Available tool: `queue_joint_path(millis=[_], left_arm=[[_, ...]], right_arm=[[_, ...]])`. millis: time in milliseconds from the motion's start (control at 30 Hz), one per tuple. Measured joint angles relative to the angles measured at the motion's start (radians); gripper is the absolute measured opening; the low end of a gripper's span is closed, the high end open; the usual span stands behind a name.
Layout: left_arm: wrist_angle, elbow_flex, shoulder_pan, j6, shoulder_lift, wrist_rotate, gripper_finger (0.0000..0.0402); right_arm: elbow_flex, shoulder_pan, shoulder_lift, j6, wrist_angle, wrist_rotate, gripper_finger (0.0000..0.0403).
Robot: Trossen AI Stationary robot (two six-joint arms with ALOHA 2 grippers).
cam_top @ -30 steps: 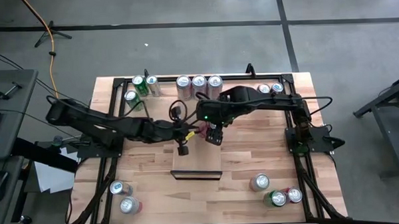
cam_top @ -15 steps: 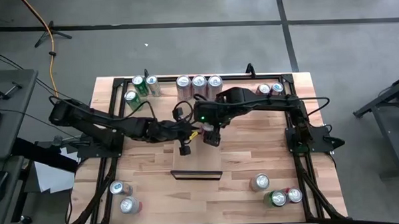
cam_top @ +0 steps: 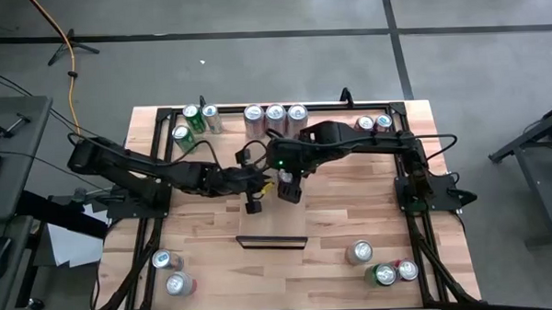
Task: Place canned beverage on shelf
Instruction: Put the bottom right red soda can on the shelf
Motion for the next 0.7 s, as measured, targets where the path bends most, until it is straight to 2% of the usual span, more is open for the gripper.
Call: queue_joint_path(millis=[300, 500, 700], left_arm=[[-0.154, 0.000, 0.000, -0.014, -0.153, -0.052, 0.0000], [-0.304, -0.004, -0.019, -0.150, -0.274, -0.070, 0.0000], [-0.285, -0.108, -0.096, -0.293, -0.440, -0.179, 0.0000]], right_arm=[[0.002, -0.003, -0.047, -0.045, 0.003, 0.100, 0.0389], [0.002, 0.006, -0.112, -0.051, -0.086, 0.199, 0.0389], [-0.023, 0.038, -0.195, -0.004, -0.123, 0.256, 0.0389]])
